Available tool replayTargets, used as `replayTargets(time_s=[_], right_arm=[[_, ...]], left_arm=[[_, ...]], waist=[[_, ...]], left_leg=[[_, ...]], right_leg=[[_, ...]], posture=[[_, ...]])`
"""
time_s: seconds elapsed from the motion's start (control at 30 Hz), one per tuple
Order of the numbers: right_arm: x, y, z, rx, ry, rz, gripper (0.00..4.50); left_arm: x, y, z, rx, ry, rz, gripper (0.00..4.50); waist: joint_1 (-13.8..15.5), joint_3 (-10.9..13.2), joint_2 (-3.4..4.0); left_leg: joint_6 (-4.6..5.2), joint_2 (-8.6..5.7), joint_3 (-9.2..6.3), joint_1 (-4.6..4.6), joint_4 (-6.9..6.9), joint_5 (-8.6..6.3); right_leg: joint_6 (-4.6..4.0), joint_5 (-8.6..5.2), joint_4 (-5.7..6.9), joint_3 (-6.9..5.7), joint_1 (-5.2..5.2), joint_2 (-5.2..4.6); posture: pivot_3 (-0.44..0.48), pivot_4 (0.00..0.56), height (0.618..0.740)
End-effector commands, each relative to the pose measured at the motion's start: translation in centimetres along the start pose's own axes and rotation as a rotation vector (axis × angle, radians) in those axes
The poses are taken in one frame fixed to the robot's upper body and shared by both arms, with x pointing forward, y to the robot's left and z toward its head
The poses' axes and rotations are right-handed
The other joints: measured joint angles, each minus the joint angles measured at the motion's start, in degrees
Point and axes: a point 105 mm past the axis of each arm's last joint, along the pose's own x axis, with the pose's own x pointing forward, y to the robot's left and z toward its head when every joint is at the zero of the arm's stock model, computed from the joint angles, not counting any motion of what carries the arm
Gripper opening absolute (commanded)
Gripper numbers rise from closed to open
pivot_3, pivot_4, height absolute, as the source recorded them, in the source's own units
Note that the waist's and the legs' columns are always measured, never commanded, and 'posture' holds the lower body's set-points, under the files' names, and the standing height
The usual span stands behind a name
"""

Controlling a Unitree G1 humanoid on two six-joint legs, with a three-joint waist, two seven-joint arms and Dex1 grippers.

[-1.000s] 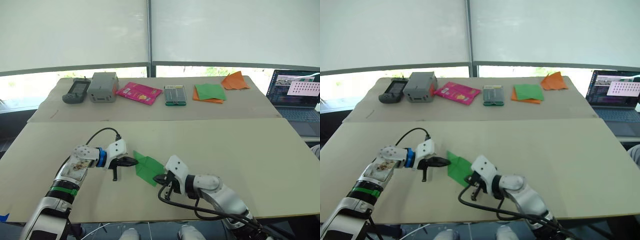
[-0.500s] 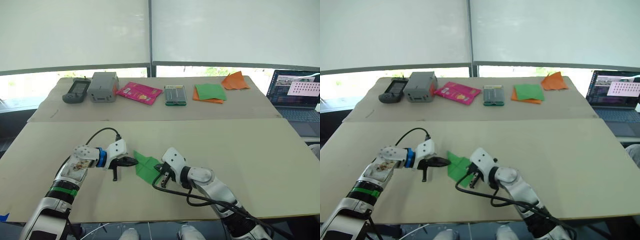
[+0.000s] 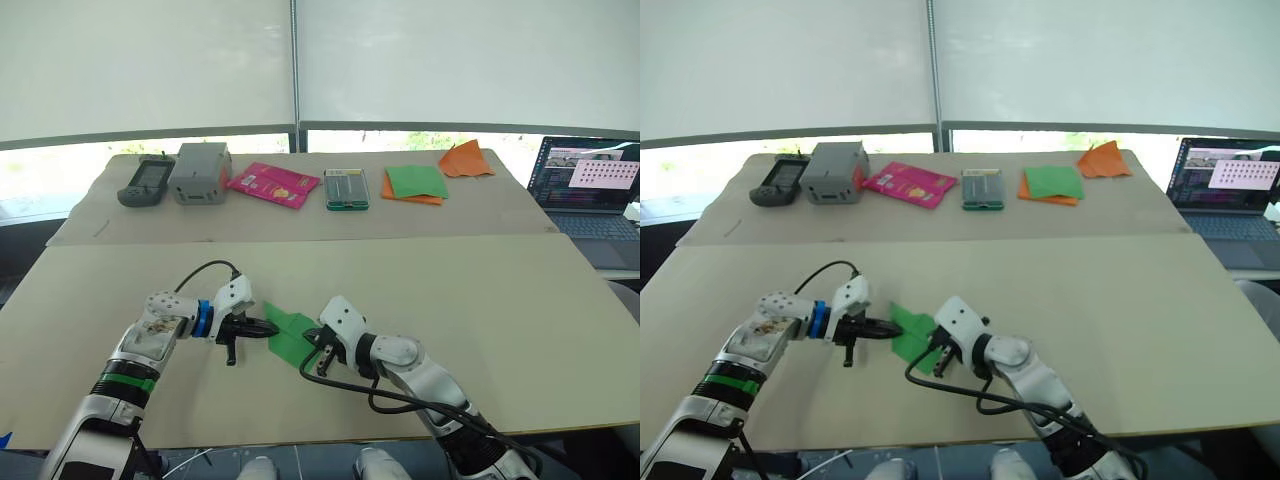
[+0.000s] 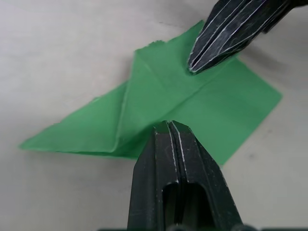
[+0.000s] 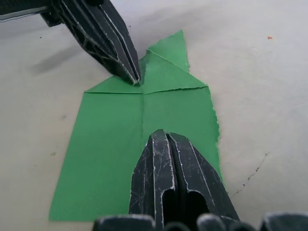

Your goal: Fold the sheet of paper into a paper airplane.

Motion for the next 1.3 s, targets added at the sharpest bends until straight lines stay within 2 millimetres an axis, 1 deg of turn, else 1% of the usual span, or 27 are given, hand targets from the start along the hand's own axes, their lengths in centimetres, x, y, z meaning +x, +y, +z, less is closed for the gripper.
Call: replayTargets(time_s=[0.03,0.07,0.17,0.27,0.33,0.47,0.57,0.67,0.7,0.8,0.87,1.1,1.17,1.3], right_arm=[[0.3,0.8,-2.3,0.028,0.087,0.025,0.03],[0.3,0.9,-2.3,0.030,0.087,0.025,0.03],[0.3,1.0,-2.4,0.033,0.093,0.025,0.03],[0.3,1.0,-2.4,0.033,0.095,0.024,0.03],[0.3,1.0,-2.3,0.034,0.093,0.024,0.03],[0.2,1.1,-2.1,0.032,0.090,0.022,0.03],[0.2,1.0,-1.9,0.029,0.087,0.020,0.03],[0.1,0.8,-1.0,0.009,0.059,0.014,0.03],[0.1,0.8,-0.7,0.004,0.045,0.014,0.03],[0.4,0.8,1.5,-0.023,-0.032,0.021,0.03],[0.7,0.7,2.1,-0.030,-0.044,0.026,0.03],[1.3,0.8,1.0,-0.028,0.009,0.037,0.03],[1.3,0.5,-0.1,-0.021,0.049,0.023,0.03],[0.9,0.8,-2.7,0.008,0.159,0.037,0.03]], left_arm=[[0.3,-0.1,1.4,0.022,-0.047,-0.015,0.00],[0.4,-0.3,2.2,-0.001,-0.085,-0.032,0.00],[0.4,0.0,3.7,-0.031,-0.144,-0.037,0.00],[0.5,0.7,4.0,-0.042,-0.151,-0.008,0.00],[0.7,1.0,3.6,-0.029,-0.127,0.010,0.00],[1.5,1.0,1.3,0.019,-0.032,0.020,0.00],[1.8,1.1,0.6,0.039,-0.002,0.027,0.00],[2.3,1.3,-0.5,0.067,0.046,0.038,0.00],[2.3,1.4,-0.5,0.064,0.044,0.041,0.00],[2.4,1.3,-0.7,0.075,0.053,0.032,0.00],[2.4,1.2,-0.8,0.076,0.054,0.031,0.00],[2.3,1.2,-1.0,0.075,0.055,0.034,0.00],[2.3,1.1,-1.1,0.074,0.056,0.034,0.00],[2.2,1.0,-1.2,0.074,0.057,0.035,0.00]], waist=[[0.03,0.01,-0.01],[0.03,0.01,-0.02],[0.07,0.04,-0.09],[0.04,0.07,-0.12],[-0.01,0.06,-0.10],[-0.03,0.04,-0.05],[0.09,0.03,-0.12],[0.12,0.01,-0.09],[0.11,0.01,-0.08],[0.11,0.01,-0.07],[0.10,0.02,-0.06],[0.10,0.03,-0.04],[0.10,0.01,-0.02],[0.10,-0.04,0.04]], left_leg=[[0.00,0.00,0.00,0.00,0.00,0.00],[0.00,0.00,0.00,0.00,0.00,0.00],[0.00,0.00,0.00,-0.01,0.00,0.00],[0.00,0.00,-0.01,-0.02,0.00,0.00],[0.00,0.00,-0.01,-0.01,0.00,0.00],[0.00,0.00,-0.01,-0.01,-0.02,0.00],[0.00,0.00,-0.01,-0.02,-0.02,0.00],[0.00,0.00,-0.01,0.01,-0.01,0.00],[0.00,0.00,-0.01,0.01,-0.01,0.00],[0.00,0.00,-0.01,0.02,-0.01,0.00],[0.00,0.00,-0.01,0.02,-0.01,0.00],[0.01,0.00,-0.01,-0.01,-0.01,0.00],[0.01,0.00,-0.01,0.00,-0.01,0.00],[0.01,0.00,-0.01,0.03,-0.01,0.00]], right_leg=[[0.00,0.00,0.00,0.00,0.00,0.00],[0.00,0.00,0.00,0.00,0.00,0.00],[0.00,0.00,-0.01,0.00,0.00,0.00],[0.00,0.00,0.00,0.00,-0.02,0.01],[0.02,0.01,-0.01,0.00,-0.01,0.01],[0.07,0.05,-0.01,0.00,-0.01,0.01],[0.04,0.03,-0.01,0.00,-0.02,0.01],[0.02,0.02,-0.04,0.00,0.02,0.01],[0.02,0.02,-0.04,0.00,0.02,0.01],[0.03,0.02,-0.02,0.00,0.02,0.01],[0.03,0.03,-0.01,0.00,0.01,0.01],[0.09,0.07,0.00,0.00,0.01,0.01],[0.08,0.06,0.00,0.00,0.02,0.01],[0.06,0.05,0.00,0.00,0.04,0.01]], posture=[[0.000,0.150,0.740],[0.000,0.150,0.740],[0.000,0.150,0.740],[0.000,0.150,0.740],[0.000,0.150,0.740],[0.000,0.150,0.740],[0.000,0.150,0.740],[0.000,0.150,0.740],[0.000,0.150,0.740],[0.000,0.150,0.740],[0.000,0.150,0.740],[0.000,0.150,0.740],[0.000,0.150,0.740],[0.000,0.150,0.740]])
